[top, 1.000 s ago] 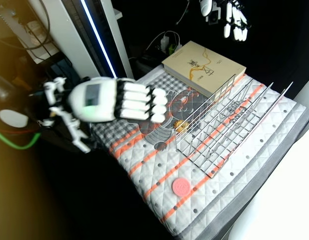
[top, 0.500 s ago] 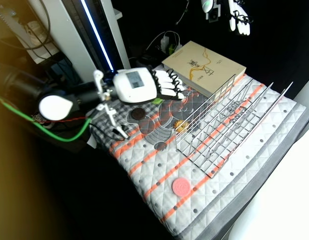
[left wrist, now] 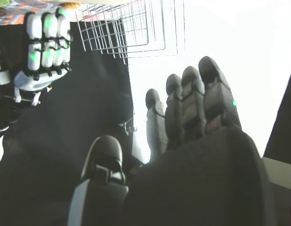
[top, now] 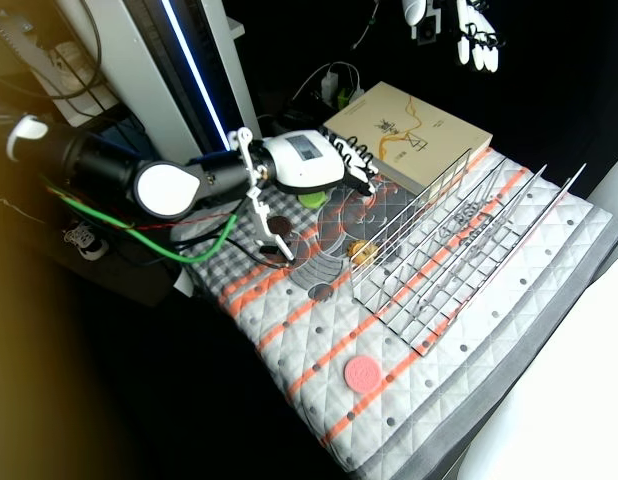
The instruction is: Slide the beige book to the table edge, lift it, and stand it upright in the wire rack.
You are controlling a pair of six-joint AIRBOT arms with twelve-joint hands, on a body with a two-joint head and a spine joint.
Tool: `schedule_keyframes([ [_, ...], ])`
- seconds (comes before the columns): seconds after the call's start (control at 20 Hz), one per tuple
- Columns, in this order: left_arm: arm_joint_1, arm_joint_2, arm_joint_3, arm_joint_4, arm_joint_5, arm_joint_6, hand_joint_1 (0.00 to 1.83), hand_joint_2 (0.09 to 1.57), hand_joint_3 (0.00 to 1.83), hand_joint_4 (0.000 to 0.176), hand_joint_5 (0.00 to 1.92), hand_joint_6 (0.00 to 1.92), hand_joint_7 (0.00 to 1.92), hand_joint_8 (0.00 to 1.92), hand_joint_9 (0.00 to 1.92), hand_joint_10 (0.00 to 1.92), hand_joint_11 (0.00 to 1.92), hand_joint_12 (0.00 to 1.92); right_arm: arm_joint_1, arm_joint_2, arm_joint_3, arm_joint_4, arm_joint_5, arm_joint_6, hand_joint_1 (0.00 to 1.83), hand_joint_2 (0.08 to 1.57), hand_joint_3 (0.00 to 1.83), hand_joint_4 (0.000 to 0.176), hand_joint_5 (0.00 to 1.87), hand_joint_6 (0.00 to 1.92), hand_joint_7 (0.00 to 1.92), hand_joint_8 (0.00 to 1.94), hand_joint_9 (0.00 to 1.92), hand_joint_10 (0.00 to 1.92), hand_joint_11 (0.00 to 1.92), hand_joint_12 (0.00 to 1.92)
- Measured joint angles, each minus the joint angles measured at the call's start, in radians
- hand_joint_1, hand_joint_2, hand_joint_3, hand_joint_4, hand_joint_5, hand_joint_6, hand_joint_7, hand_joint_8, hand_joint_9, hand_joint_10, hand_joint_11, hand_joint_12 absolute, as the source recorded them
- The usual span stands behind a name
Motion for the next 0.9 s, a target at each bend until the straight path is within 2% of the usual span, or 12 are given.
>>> schedule_keyframes([
  [0.05,0.000,0.000,0.000,0.000,0.000,0.000,0.00,1.27,0.00,0.143,0.37,0.00,0.28,0.00,0.21,0.00,0.00,0.37,0.000,-0.009,0.003,0.000,-0.005,0.000,0.00,1.42,0.00,0.000,0.34,0.00,0.35,0.00,0.33,0.00,0.56,0.08],
  [0.2,0.000,0.000,0.000,0.000,0.000,-0.002,0.00,1.27,0.00,0.139,0.36,0.00,0.28,0.00,0.21,0.00,0.00,0.37,0.001,-0.034,0.015,-0.004,-0.008,0.000,0.00,1.42,0.00,0.000,0.34,0.00,0.35,0.00,0.33,0.00,0.55,0.08],
  [0.4,0.000,0.000,0.000,0.000,0.000,-0.003,0.00,1.27,0.00,0.143,0.35,0.00,0.26,0.00,0.20,0.00,0.00,0.37,0.002,-0.069,0.040,0.000,-0.009,0.000,0.00,1.43,0.00,0.000,0.37,0.01,0.39,0.01,0.36,0.01,0.57,0.11],
  [0.55,0.000,0.000,0.000,0.000,-0.002,-0.005,0.00,1.27,0.00,0.151,0.35,0.00,0.26,0.00,0.20,0.00,0.00,0.37,0.016,-0.089,0.049,0.001,-0.008,0.002,0.00,1.43,0.00,0.000,0.37,0.00,0.39,0.01,0.38,0.01,0.60,0.13],
  [0.65,0.000,0.000,0.000,-0.001,-0.002,-0.006,0.00,1.27,0.00,0.135,0.37,0.01,0.28,0.01,0.22,0.01,0.00,0.38,0.019,-0.105,0.060,-0.001,-0.009,0.002,0.00,1.43,0.00,0.000,0.36,0.01,0.37,0.01,0.37,0.00,0.49,0.38],
  [0.75,0.000,0.000,0.000,-0.001,-0.003,-0.006,0.00,1.28,0.00,0.133,0.38,0.00,0.29,0.00,0.22,0.01,0.00,0.35,0.019,-0.116,0.064,0.003,-0.010,0.002,0.00,1.43,0.00,0.000,0.36,0.00,0.38,0.00,0.38,0.00,0.38,0.59],
  [0.9,0.000,0.000,0.000,0.000,-0.007,-0.007,0.00,1.28,0.00,0.128,0.38,0.00,0.29,0.00,0.23,0.00,0.00,0.33,0.019,-0.128,0.073,0.013,-0.010,0.002,0.00,1.42,0.00,0.000,0.35,0.00,0.37,0.00,0.36,0.00,0.32,0.66],
])
